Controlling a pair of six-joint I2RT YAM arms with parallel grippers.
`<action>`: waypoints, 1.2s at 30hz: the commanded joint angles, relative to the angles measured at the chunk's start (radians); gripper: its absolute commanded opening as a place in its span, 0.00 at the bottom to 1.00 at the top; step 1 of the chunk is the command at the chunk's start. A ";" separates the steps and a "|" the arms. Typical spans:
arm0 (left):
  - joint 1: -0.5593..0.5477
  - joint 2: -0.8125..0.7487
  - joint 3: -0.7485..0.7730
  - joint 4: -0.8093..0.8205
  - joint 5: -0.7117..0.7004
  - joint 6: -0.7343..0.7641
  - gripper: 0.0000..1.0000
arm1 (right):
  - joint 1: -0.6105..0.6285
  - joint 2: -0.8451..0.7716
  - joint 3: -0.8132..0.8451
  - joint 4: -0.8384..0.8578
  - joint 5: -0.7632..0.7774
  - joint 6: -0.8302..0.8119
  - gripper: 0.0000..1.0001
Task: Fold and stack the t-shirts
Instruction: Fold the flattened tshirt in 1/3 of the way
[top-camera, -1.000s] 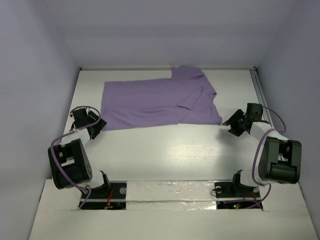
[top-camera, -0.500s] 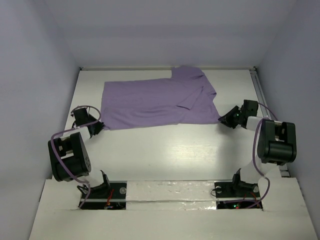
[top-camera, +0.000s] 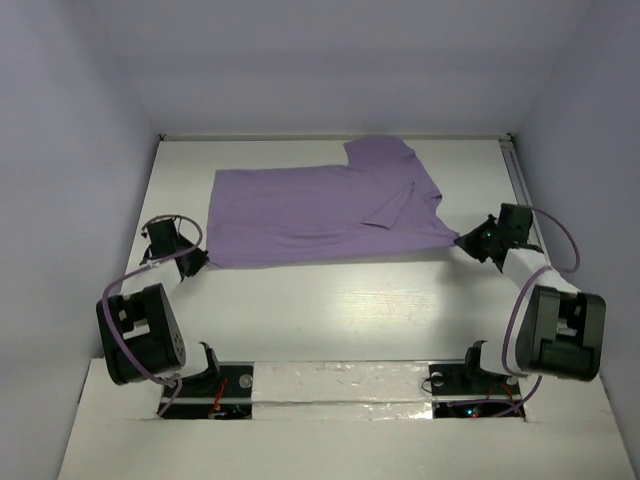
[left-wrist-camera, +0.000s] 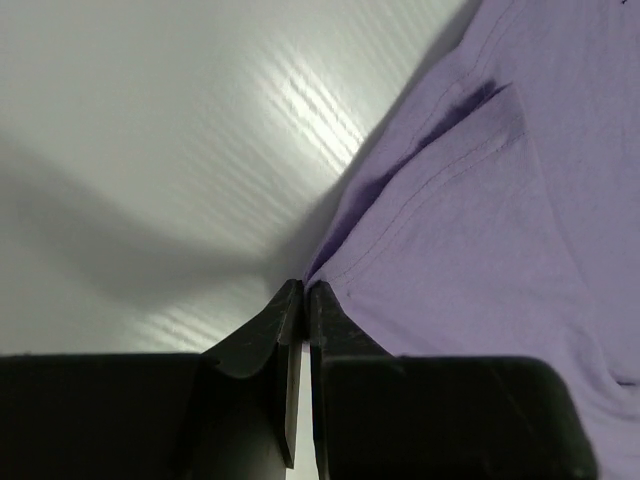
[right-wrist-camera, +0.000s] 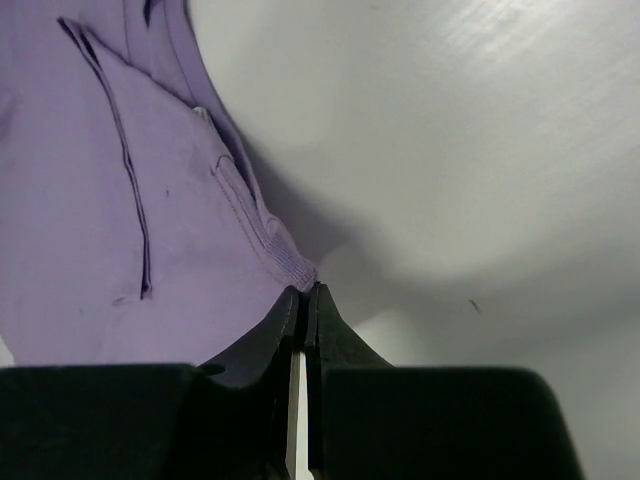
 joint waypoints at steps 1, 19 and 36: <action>0.002 -0.091 -0.042 -0.095 -0.007 -0.002 0.00 | -0.038 -0.081 -0.048 -0.131 0.104 -0.024 0.00; -0.050 -0.354 0.111 -0.394 -0.131 -0.058 0.99 | -0.110 -0.317 0.083 -0.431 0.079 -0.133 0.84; -0.610 -0.151 0.142 -0.005 -0.111 0.004 0.00 | 0.338 0.074 0.158 -0.046 -0.014 0.003 0.52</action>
